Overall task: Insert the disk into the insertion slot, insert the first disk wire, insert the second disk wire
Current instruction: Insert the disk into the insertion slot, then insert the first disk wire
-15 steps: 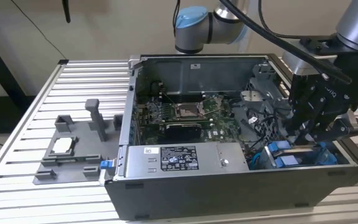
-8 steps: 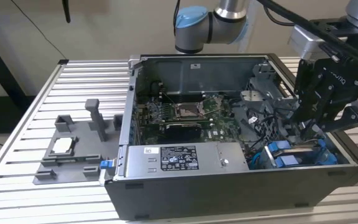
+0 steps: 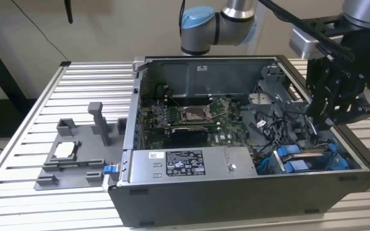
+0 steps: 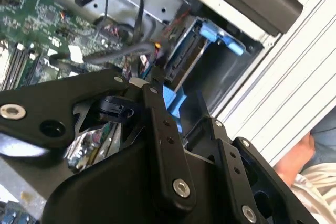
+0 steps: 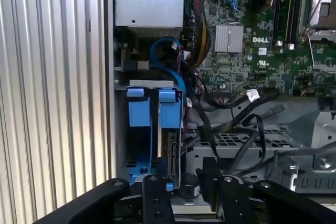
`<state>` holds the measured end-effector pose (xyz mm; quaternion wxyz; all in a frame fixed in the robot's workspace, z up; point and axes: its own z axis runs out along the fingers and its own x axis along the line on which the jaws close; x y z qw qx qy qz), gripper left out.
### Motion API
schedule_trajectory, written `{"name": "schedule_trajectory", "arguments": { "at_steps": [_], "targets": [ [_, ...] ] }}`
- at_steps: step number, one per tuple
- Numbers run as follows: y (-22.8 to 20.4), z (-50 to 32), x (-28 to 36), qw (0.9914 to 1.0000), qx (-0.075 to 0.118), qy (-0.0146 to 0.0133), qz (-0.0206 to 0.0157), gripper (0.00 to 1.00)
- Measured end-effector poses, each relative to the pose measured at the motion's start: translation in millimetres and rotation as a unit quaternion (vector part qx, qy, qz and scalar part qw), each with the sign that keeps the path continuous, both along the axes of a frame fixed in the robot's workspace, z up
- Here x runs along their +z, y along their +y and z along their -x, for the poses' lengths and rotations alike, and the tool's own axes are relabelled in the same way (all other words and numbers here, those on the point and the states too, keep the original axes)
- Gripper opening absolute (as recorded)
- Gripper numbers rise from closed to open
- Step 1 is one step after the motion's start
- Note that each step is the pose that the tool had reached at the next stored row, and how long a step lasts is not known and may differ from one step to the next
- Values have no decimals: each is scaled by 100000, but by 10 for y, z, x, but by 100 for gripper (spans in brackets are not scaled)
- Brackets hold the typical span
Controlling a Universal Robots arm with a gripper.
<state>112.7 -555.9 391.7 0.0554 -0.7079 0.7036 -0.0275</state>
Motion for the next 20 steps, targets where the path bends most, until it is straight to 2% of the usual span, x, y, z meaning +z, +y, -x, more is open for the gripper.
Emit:
{"name": "schedule_trajectory", "arguments": {
  "at_steps": [1, 3, 4, 8, 10, 15, 18, 20],
  "targets": [
    [39, 0, -1, 99999, 0, -463, -5, 41],
    [72, 0, -7, 99990, 42, -1385, 7, 41],
    [77, 0, -12, 99988, 117, -1568, 32, 41],
    [81, 0, -43, 99984, 642, -1630, 420, 41],
    [81, 0, -52, 99978, 1201, -1674, 451, 41],
    [81, 0, -56, 99977, 1252, -1677, 460, 41],
    [81, -1, -60, 99970, 1300, -2031, 460, 41],
    [82, -8, -59, 99961, 1703, -2145, 461, 41]
  ]
}}
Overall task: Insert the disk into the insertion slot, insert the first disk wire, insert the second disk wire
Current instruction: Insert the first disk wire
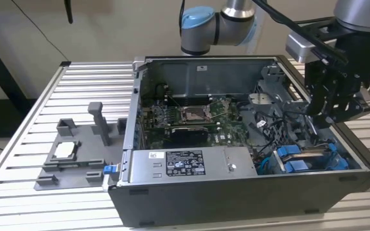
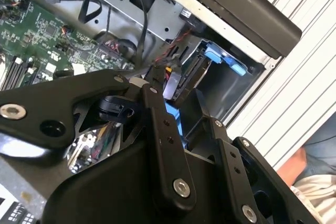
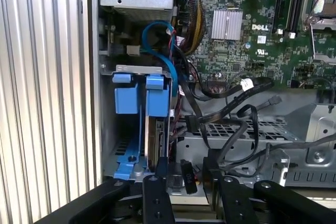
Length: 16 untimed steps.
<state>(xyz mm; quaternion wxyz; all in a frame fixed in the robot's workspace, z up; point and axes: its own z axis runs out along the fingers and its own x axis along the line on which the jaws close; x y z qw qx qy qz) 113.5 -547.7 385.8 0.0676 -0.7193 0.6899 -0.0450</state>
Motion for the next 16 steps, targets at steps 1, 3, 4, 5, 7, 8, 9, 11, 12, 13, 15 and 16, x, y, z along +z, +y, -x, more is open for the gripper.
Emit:
{"name": "schedule_trajectory", "arguments": {
  "at_steps": [1, 3, 4, 5, 7, 8, 9, 11, 12, 13, 15, 16],
  "targets": [
    [0, 0, 0, 100000, 247, -163, -1, 41],
    [0, -1, -2, 99995, 753, -636, -3, 41],
    [0, -1, -3, 99991, 973, -913, -5, 41],
    [0, -1, -3, 99987, 1058, -1203, -3, 41],
    [5, -1, -4, 99981, 1068, -1620, -1, 38],
    [7, -2, -4, 99979, 1071, -1723, 0, 32],
    [9, -2, -3, 99979, 1071, -1760, 10, 32],
    [10, -1, -4, 99979, 1065, -1768, 5, 20],
    [10, -1, -4, 99979, 1066, -1770, 3, 20],
    [11, -1, -3, 99979, 1065, -1770, 7, 19],
    [11, -10, -3, 99982, 1059, -1561, 11, 19],
    [10, -21, -5, 99988, 1055, -1119, 4, 19]
  ]
}}
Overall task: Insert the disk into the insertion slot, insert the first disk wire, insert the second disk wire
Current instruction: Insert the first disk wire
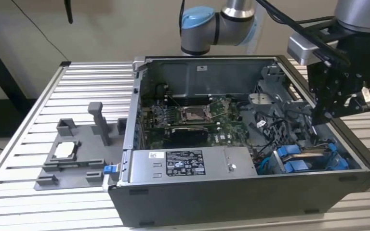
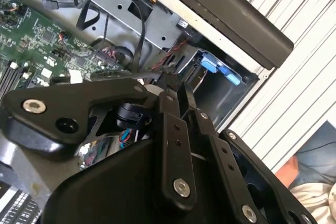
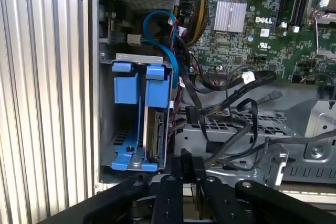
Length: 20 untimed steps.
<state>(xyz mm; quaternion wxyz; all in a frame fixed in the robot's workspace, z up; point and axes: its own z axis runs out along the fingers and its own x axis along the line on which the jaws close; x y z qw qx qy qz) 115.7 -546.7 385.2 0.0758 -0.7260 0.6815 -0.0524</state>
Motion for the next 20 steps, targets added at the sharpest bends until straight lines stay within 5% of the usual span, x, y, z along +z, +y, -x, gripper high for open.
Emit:
{"name": "schedule_trajectory", "arguments": {
  "at_steps": [3, 6, 13, 16, 20],
  "targets": [
    [-13, -68, -10, 99989, 8, 1514, 5, 19],
    [-40, -145, -32, 99973, 8, 2338, 4, 19],
    [-105, -227, -67, 99871, -46, 5076, 6, 19],
    [-118, -228, -94, 99845, -452, 5548, -22, 19],
    [-129, -230, -145, 99833, -1233, 5638, -65, 19]
  ]
}}
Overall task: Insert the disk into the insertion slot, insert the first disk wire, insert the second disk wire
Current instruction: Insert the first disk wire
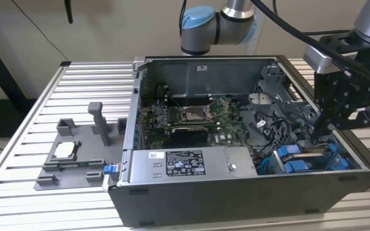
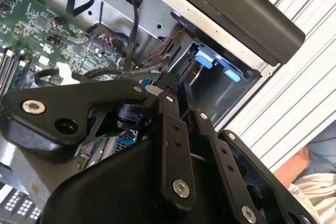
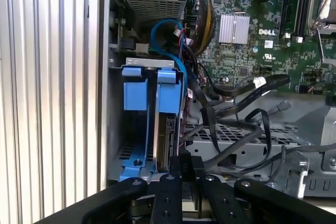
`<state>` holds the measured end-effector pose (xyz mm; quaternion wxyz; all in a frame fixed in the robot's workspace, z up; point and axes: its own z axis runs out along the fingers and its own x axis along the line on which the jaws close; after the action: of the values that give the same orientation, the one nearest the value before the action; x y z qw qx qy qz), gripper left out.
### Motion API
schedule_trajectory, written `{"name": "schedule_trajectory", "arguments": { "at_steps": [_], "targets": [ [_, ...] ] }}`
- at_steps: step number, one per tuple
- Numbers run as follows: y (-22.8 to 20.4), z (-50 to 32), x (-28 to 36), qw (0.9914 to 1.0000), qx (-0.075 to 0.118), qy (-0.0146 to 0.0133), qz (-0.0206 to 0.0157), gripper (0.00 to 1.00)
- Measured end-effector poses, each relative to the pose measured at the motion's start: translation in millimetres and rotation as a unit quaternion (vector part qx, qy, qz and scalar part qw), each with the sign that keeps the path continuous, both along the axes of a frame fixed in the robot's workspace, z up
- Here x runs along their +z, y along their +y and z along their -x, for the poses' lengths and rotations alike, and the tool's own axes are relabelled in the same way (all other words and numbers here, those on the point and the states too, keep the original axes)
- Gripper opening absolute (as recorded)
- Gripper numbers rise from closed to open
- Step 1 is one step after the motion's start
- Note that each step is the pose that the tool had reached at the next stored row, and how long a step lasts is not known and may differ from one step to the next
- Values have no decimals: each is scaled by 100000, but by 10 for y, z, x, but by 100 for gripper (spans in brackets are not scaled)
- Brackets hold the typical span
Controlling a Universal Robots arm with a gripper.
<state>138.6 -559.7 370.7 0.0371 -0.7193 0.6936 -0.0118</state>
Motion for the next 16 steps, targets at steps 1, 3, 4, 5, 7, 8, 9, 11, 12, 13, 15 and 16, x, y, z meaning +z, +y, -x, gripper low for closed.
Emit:
{"name": "schedule_trajectory", "arguments": {
  "at_steps": [1, 3, 4, 5, 7, 8, 9, 11, 12, 13, 15, 16],
  "targets": [
    [-4, 0, -11, 100000, -178, 21, -3, 19],
    [-12, -2, -30, 99999, -465, 79, 6, 19],
    [-17, -4, -39, 99998, -559, 140, 16, 19],
    [-21, -7, -47, 99998, -636, 251, 16, 19],
    [-29, -17, -64, 99996, -742, 556, 8, 19],
    [-34, -27, -73, 99994, -758, 730, 11, 19],
    [-38, -37, -83, 99993, -775, 888, 5, 19],
    [-47, -57, -100, 99989, -801, 1225, 13, 19],
    [-51, -68, -108, 99987, -805, 1403, 14, 19],
    [-55, -84, -116, 99983, -807, 1631, 20, 19],
    [-63, -120, -133, 99975, -810, 2060, 14, 19],
    [-66, -142, -141, 99970, -809, 2300, 18, 19]
  ]
}}
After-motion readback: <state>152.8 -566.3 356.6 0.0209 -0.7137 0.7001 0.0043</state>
